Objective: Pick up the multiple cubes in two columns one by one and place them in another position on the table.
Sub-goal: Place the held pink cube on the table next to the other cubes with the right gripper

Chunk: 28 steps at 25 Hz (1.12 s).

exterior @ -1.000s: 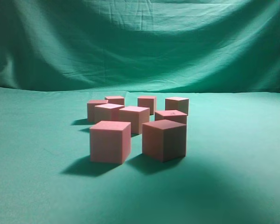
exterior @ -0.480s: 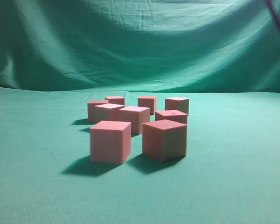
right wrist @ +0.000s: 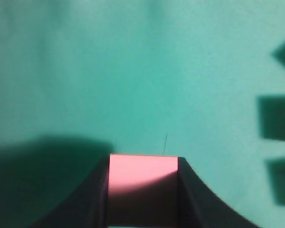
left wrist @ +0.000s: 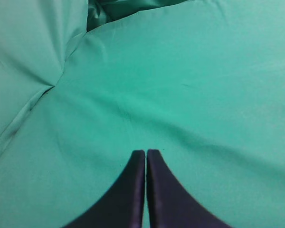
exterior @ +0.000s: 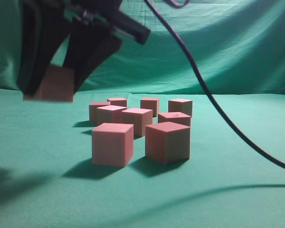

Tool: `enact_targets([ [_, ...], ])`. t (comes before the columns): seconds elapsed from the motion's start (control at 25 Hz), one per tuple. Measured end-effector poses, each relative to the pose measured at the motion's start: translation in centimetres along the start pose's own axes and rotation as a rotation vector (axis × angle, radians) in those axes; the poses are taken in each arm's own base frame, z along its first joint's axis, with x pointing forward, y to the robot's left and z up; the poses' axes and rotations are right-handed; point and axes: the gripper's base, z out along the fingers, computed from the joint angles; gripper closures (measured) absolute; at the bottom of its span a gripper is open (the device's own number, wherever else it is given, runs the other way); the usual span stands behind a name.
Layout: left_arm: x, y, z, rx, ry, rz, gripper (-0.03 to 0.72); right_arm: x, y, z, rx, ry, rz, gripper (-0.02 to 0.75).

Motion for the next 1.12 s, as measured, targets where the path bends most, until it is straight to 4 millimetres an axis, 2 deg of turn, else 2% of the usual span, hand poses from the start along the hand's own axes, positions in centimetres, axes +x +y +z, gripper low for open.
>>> enact_targets([
  [0.4,0.0,0.0,0.0,0.0,0.0,0.0,0.688,0.6,-1.2,3.3,0.06,0.044,0.068,0.483],
  [1.12,0.0,0.0,0.0,0.0,0.0,0.0,0.688,0.5,-1.5,3.7,0.091,0.021,0.13,0.483],
])
